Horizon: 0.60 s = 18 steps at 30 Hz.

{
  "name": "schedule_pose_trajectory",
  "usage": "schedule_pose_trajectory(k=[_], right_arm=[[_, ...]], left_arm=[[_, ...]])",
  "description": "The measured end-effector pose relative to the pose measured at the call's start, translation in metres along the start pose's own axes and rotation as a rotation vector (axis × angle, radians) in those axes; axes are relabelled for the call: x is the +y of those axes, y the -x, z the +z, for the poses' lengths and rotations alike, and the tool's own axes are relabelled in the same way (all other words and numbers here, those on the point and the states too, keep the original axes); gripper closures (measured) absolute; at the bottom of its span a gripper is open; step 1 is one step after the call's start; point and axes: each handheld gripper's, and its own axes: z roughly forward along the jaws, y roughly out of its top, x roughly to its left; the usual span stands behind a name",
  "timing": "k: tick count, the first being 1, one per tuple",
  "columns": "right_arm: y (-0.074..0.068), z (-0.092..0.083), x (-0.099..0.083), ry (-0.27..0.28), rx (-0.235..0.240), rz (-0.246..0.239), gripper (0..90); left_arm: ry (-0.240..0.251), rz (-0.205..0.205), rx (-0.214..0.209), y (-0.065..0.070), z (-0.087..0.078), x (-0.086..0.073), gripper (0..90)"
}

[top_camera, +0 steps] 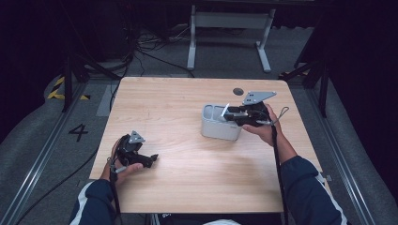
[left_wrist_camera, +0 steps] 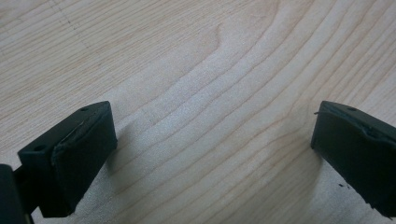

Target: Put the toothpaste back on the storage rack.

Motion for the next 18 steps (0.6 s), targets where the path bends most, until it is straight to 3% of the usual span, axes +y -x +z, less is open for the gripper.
schedule_pose_trajectory(k=[18], right_arm=[[-0.0035,-0.0034,-0.0004,-0.014,-0.017,-0.010,56.8]], left_arm=[[0.000,0.000,0.000,0.0000,0.0000,0.0000,0.5]])
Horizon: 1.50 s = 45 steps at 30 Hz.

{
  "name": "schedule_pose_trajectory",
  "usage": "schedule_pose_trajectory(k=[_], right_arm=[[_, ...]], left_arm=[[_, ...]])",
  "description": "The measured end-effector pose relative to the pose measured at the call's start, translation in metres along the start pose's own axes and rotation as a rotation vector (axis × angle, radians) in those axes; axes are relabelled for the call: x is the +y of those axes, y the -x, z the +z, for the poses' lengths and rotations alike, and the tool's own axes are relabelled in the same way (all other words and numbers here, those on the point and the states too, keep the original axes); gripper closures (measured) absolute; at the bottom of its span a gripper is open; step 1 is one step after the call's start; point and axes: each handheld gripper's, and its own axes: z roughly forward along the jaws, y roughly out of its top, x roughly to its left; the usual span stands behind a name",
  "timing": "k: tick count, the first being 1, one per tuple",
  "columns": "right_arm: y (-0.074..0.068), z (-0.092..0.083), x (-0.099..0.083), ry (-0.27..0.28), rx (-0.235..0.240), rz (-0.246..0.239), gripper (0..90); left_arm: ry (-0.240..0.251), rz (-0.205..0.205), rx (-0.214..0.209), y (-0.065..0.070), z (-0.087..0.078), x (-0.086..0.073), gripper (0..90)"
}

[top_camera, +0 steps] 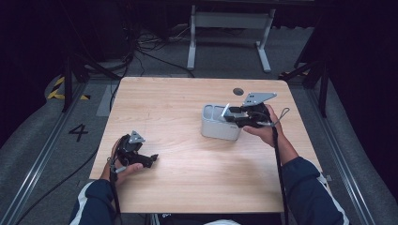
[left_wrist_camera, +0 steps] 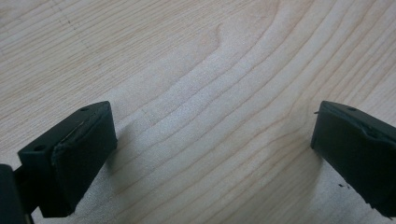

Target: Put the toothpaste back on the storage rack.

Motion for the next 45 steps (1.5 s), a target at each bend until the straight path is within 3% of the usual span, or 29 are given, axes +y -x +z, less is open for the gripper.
schedule_pose_trajectory(k=[31,45], right_arm=[[-0.013,-0.019,-0.003,-0.044,-0.064,-0.026,31.2],[-0.017,-0.028,-0.009,-0.066,-0.080,-0.044,28.3]], left_arm=[[0.000,0.001,0.001,0.000,0.000,0.000,0.5],[0.000,0.001,0.000,0.000,0.000,0.000,0.5]])
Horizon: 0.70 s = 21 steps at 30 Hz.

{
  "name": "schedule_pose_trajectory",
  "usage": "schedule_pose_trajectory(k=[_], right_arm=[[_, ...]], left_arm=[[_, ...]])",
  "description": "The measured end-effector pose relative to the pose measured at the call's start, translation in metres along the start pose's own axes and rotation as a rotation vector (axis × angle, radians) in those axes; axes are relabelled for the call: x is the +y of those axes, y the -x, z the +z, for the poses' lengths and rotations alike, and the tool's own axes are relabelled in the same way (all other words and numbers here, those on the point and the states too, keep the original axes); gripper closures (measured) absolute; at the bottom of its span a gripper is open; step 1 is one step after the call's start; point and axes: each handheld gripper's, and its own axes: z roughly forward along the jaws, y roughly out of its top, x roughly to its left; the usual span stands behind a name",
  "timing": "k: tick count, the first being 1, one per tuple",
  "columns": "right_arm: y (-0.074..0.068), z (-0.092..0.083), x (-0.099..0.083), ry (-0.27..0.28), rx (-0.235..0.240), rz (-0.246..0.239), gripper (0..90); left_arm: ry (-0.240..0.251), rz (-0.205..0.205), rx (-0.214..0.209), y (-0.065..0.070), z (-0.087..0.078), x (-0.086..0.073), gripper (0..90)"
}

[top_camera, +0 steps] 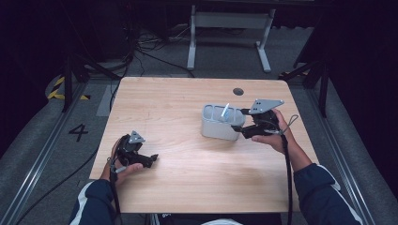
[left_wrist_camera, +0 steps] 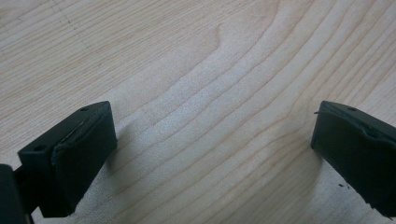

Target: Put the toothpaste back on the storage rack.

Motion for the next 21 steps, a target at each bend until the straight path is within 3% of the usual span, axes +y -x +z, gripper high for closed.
schedule_pose_trajectory(k=[21], right_arm=[[-0.006,-0.017,-0.012,-0.012,-0.036,-0.020,24.9]], left_arm=[[0.005,-0.004,0.003,0.000,0.000,0.000,0.5]])
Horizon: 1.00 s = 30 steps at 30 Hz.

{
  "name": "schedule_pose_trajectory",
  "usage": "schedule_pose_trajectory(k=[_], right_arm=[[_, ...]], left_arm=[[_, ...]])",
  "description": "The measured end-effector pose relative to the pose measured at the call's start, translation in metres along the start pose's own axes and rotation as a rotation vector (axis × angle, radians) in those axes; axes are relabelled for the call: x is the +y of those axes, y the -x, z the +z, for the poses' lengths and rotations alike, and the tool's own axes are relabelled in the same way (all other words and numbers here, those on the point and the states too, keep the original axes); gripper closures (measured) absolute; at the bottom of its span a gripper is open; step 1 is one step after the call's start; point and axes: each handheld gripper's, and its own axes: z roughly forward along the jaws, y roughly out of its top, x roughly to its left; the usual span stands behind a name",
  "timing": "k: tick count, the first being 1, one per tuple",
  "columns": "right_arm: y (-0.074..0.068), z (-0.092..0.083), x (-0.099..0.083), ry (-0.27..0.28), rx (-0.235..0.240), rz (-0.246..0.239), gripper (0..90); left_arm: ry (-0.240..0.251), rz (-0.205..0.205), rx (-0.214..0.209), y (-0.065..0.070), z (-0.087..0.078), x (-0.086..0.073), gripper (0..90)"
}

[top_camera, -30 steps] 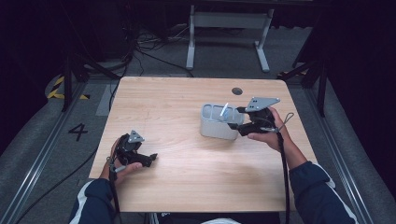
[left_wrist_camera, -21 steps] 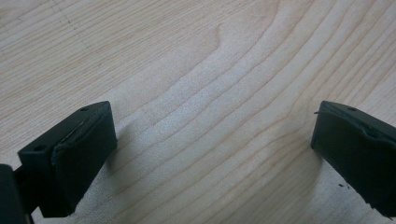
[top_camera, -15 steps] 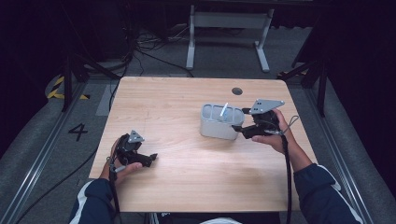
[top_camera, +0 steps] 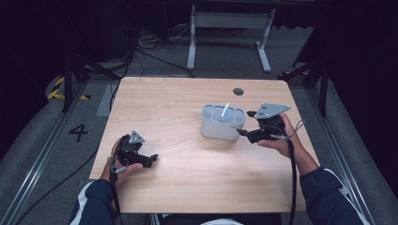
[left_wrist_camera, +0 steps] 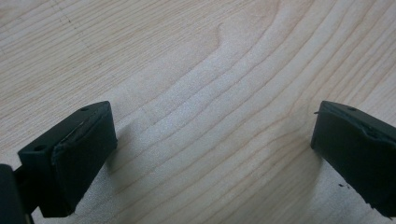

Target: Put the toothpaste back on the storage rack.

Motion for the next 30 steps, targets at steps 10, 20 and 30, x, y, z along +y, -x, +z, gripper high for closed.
schedule_pose_trajectory(k=[10,20,30], right_arm=[[-0.002,-0.006,-0.013,-0.019,-0.011,-0.014,25.5],[-0.003,-0.011,-0.030,-0.036,-0.017,-0.011,26.5],[-0.003,-0.015,-0.052,-0.064,-0.031,-0.003,26.8]], left_arm=[[0.000,0.000,0.000,0.000,0.000,0.000,0.5],[0.000,0.000,0.000,0.000,0.000,0.000,0.5],[0.000,0.000,0.000,0.000,0.000,0.000,0.5]])
